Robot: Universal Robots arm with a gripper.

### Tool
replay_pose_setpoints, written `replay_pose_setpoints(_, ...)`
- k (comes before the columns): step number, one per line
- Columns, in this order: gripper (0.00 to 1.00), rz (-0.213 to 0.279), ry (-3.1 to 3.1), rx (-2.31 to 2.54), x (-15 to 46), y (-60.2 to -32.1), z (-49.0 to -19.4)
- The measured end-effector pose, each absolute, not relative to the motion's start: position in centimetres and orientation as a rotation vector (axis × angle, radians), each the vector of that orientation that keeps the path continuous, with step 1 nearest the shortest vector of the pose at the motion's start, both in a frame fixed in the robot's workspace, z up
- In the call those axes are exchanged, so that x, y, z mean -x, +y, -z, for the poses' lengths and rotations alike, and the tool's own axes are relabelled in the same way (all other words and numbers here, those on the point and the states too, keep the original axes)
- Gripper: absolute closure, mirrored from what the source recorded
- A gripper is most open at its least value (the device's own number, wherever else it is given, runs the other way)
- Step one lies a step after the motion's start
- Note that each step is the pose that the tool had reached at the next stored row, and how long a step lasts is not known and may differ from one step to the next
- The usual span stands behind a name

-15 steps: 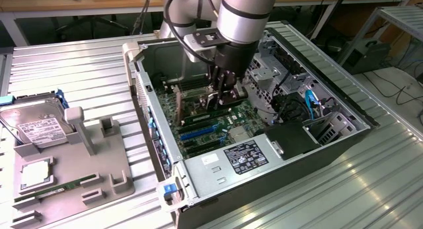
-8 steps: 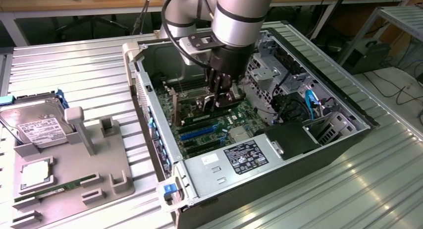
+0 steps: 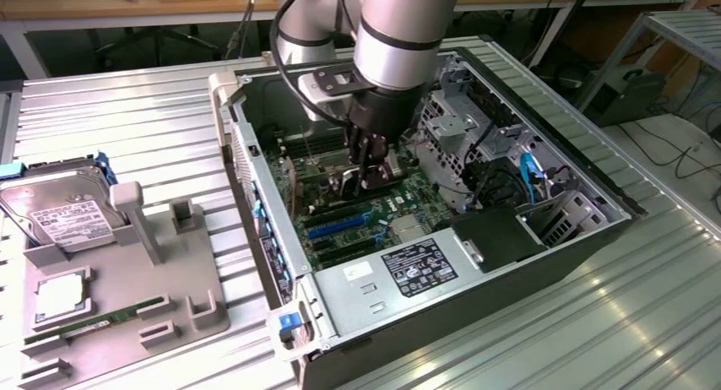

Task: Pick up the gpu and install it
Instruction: 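Insert the gpu into the slot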

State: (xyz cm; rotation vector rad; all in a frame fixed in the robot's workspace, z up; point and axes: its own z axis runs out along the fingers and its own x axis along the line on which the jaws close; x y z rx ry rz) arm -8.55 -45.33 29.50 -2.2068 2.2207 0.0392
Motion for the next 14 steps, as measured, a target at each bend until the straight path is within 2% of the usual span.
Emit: replay_pose_setpoints(14,0.72,-0.039,2.221,2.207,8.8,-45.7,-26.8)
